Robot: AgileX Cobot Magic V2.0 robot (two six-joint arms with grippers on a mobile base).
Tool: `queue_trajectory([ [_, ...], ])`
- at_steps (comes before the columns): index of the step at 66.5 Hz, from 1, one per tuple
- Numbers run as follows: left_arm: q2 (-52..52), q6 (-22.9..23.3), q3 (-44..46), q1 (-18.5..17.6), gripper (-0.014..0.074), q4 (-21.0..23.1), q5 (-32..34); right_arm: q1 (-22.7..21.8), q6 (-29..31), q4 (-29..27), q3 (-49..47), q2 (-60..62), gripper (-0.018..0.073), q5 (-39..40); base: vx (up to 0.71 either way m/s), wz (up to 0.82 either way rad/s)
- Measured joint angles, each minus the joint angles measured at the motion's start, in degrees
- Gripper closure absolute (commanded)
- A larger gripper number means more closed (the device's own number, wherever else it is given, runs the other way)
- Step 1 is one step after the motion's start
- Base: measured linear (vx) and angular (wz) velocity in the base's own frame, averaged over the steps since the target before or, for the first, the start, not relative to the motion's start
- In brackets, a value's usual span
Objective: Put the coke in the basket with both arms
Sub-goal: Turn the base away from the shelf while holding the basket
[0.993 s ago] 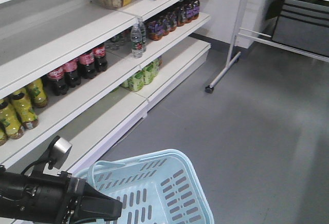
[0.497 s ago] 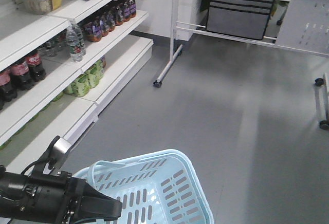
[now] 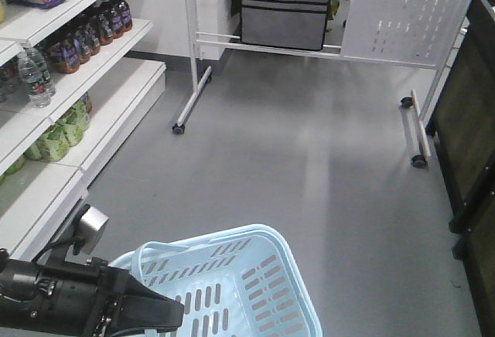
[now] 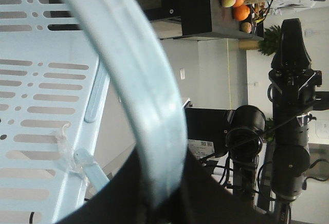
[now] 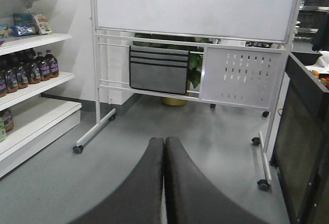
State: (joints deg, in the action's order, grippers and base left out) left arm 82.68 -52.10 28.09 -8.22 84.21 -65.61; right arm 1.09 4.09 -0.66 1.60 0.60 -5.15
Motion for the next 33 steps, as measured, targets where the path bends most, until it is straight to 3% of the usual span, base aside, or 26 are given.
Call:
queue_trajectory([
  [33, 0.00, 0.00, 0.00, 0.00, 0.0603, 0.00, 0.00, 0.00, 0.00, 0.00, 0.00, 0.00, 0.0569, 0.00, 0.01, -0.30],
])
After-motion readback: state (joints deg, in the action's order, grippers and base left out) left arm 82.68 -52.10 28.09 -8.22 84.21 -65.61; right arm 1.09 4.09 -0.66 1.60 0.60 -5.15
